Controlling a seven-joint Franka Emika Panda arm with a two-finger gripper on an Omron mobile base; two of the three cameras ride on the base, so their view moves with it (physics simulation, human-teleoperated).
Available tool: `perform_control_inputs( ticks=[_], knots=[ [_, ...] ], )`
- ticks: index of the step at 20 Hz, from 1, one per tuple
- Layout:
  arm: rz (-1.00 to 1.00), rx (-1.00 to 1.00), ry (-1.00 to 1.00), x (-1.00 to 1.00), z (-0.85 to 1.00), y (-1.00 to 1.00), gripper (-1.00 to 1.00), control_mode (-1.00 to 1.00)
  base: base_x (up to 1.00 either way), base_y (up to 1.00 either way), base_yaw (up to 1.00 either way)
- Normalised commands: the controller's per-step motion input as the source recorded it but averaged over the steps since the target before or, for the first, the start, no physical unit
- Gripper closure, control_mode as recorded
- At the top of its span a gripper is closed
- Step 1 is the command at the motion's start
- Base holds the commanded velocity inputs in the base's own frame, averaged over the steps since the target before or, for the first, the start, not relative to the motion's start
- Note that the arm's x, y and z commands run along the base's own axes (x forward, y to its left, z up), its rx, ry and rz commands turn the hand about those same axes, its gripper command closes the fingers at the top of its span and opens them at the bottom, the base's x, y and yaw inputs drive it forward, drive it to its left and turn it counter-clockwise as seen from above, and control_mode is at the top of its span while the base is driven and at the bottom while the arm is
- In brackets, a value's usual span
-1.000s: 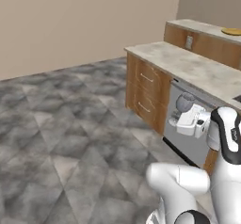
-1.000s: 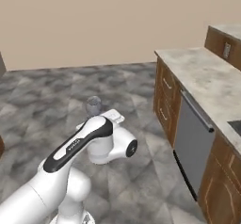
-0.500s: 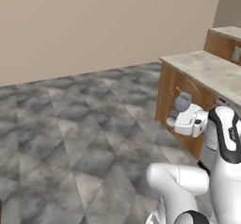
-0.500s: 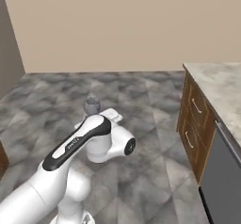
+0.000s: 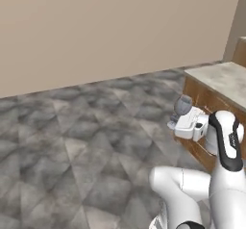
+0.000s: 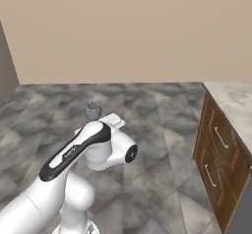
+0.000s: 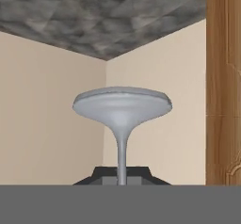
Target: Retrieve the wine glasses from the counter and place one next to each plate.
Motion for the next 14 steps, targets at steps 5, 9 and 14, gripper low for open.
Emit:
perform_control_inputs(
  ticks=[5,9,14],
  knots=[
    [0.0,0.0,0.0,0.0,0.0,0.0,1.0,1.0,1.0,-0.07,0.0],
    [0.0,0.0,0.0,0.0,0.0,0.0,1.0,1.0,1.0,-0.19,0.0],
    [0.0,0.0,0.0,0.0,0.0,0.0,1.0,1.0,1.0,-0.15,-0.01]
  ],
)
